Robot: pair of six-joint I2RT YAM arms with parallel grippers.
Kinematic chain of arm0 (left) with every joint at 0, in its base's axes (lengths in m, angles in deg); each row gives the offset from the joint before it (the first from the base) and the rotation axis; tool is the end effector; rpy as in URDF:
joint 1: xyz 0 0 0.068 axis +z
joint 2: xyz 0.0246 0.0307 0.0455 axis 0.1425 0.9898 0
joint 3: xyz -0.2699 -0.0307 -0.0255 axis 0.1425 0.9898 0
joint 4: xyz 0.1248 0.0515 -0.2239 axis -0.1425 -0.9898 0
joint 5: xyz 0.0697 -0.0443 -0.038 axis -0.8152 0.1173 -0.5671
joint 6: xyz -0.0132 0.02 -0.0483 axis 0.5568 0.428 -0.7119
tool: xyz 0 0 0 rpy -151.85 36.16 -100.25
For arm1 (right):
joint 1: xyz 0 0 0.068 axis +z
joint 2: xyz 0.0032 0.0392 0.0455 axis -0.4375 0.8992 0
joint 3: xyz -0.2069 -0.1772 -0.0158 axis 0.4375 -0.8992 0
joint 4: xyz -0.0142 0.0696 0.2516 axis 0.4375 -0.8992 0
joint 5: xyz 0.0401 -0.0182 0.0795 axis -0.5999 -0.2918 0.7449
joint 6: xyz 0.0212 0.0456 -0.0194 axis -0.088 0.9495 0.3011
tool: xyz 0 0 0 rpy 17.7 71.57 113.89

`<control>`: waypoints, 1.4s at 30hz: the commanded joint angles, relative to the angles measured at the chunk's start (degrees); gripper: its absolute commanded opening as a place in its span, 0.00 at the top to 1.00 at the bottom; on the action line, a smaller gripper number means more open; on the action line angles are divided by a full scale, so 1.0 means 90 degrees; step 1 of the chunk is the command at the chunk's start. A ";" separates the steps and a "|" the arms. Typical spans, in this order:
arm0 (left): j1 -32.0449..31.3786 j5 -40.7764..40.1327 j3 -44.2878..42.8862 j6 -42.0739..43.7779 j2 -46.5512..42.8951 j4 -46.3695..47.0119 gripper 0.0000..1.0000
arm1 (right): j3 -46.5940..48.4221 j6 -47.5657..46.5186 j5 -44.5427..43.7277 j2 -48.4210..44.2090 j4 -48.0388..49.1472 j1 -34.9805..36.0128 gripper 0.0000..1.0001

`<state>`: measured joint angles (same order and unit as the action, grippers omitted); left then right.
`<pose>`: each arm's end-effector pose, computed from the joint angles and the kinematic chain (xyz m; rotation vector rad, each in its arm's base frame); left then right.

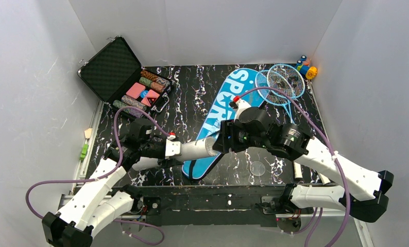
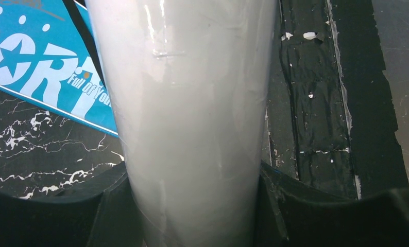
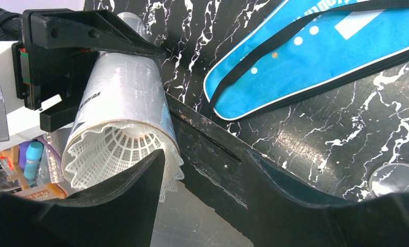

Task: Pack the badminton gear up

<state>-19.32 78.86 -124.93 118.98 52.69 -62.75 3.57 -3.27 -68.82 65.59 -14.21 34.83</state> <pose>0.1267 -0.0963 0.2793 1.6351 1.4156 -0.7759 0.1094 0.1880 0.3876 -0.3351 2.2899 0.8759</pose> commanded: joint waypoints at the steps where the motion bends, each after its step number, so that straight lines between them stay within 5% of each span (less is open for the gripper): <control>1: 0.0010 0.0302 -0.0340 -0.0035 -0.0115 0.0101 1.00 | -0.0123 -0.0064 0.0170 0.0120 0.0669 -0.0009 0.36; 16: 0.0009 0.0427 -0.0397 -0.0278 -0.0109 0.0264 1.00 | -0.0021 -0.0022 0.0574 0.0882 0.1377 0.0000 0.35; 22: 0.0011 0.0281 -0.0120 -0.0205 -0.0136 0.0261 1.00 | 0.0037 0.0155 0.1006 0.0136 0.1400 -0.0366 0.29; 31: 0.0019 -0.0151 0.0042 0.0095 -0.0072 0.0254 1.00 | -0.1125 0.0209 0.1648 -0.1636 0.0616 -0.2292 0.28; 42: 0.0011 -0.0754 0.0072 0.0209 0.0019 0.0029 1.00 | -0.3564 0.0358 0.0282 -0.1271 0.0165 -0.2419 0.46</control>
<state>-19.01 73.68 -124.49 119.66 53.10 -62.05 -24.17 -1.39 -60.75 54.95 -11.13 13.17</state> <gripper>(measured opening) 0.557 0.548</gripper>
